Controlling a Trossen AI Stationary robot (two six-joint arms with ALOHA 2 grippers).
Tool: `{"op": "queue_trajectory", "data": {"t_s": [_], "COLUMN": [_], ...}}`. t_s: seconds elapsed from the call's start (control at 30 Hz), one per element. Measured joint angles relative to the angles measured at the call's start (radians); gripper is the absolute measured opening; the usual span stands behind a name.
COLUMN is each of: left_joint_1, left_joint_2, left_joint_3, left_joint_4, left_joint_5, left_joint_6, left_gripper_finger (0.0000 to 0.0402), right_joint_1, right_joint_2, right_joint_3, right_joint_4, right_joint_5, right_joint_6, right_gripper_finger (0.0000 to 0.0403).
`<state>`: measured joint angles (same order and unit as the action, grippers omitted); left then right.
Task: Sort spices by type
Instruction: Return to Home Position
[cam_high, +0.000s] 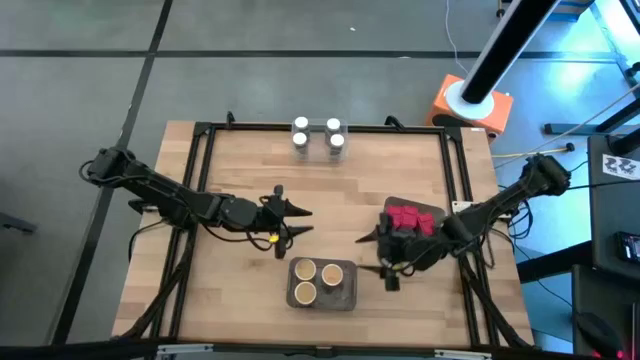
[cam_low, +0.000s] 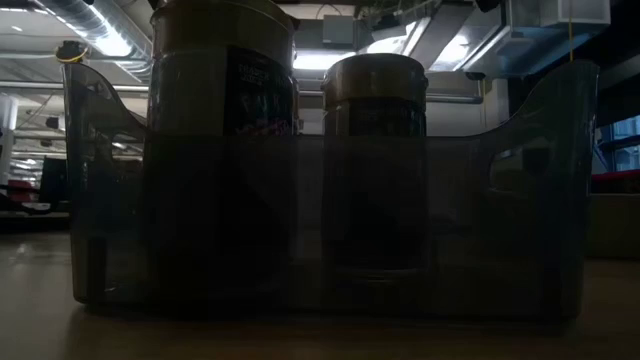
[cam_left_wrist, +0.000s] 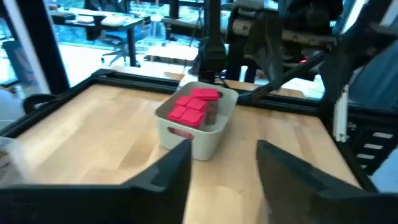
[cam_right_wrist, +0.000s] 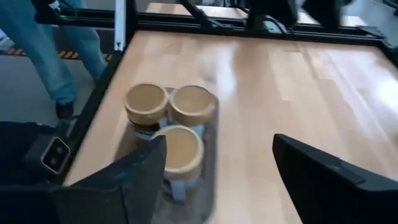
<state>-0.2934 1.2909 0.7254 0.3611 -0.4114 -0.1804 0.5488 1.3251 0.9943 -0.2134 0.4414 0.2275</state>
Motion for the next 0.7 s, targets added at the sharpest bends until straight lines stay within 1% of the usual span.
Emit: {"op": "queue_trajectory", "data": {"t_s": [0.13, 0.2, 0.3, 0.37, 0.43, 0.53, 0.63, 0.7], "left_joint_1": [0.024, 0.024, 0.029, 0.039, 0.053, 0.083, 0.122, 0.147], "left_joint_2": [-0.036, -0.044, -0.044, -0.044, -0.044, -0.043, -0.043, -0.043], "left_joint_3": [0.000, 0.000, 0.000, 0.000, 0.000, 0.000, 0.000, 0.000], "left_joint_4": [-0.044, -0.041, -0.045, -0.050, -0.063, -0.062, -0.071, -0.077], "left_joint_5": [0.009, 0.018, 0.044, 0.052, 0.067, 0.127, 0.181, 0.192], "left_joint_6": [0.032, 0.064, 0.115, 0.123, 0.130, 0.136, 0.136, 0.138], "left_gripper_finger": [0.0095, 0.0059, 0.0014, 0.0006, 0.0011, 0.0007, 0.0003, 0.0005], "right_joint_1": [-0.038, -0.049, -0.085, -0.107, -0.127, -0.148, -0.176, -0.197], "right_joint_2": [-0.069, -0.098, -0.146, -0.190, -0.244, -0.350, -0.470, -0.550], "right_joint_3": [-0.001, -0.018, -0.067, -0.120, -0.190, -0.299, -0.398, -0.449], "right_joint_4": [-0.110, -0.124, -0.122, -0.117, -0.075, -0.009, 0.033, 0.044], "right_joint_5": [-0.017, -0.030, -0.074, -0.090, -0.098, -0.124, -0.134, -0.138], "right_joint_6": [-0.039, -0.075, -0.087, -0.088, -0.088, -0.082, -0.083, -0.089], "right_gripper_finger": [0.0263, 0.0240, 0.0193, 0.0158, 0.0124, 0.0077, 0.0038, 0.0018]}}
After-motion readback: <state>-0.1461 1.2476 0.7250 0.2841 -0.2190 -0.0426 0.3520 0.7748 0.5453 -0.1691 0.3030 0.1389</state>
